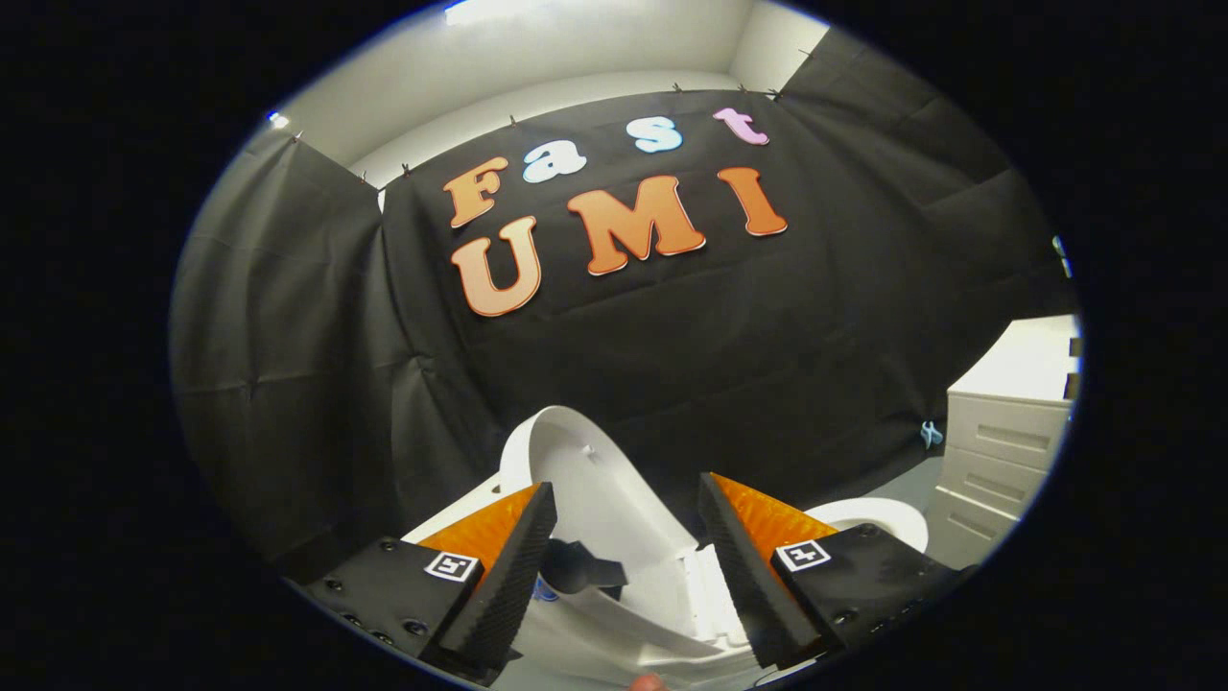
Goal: Open the toilet lid.
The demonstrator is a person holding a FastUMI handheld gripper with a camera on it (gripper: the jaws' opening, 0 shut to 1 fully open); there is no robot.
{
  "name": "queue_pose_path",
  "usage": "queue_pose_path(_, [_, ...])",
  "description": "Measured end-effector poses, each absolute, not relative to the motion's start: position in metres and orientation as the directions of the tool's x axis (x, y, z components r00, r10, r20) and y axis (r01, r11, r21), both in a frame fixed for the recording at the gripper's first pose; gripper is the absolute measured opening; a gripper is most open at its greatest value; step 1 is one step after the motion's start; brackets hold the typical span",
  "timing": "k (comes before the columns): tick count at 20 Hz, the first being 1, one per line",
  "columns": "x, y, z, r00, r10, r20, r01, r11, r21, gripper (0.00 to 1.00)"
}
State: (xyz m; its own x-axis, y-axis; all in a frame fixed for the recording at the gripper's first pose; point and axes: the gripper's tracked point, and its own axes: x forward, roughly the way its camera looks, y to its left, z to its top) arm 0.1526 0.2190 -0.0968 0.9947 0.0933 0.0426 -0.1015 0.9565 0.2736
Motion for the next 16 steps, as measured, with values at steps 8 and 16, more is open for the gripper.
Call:
queue_pose_path(8, [0.102, 0.109, -0.005, 0.991, 0.041, 0.126, -0.06, 0.987, 0.149, 0.96])
queue_pose_path(16, [0.045, 0.039, 0.036, 0.986, -0.01, 0.169, 0.003, 0.999, 0.037, 0.97])
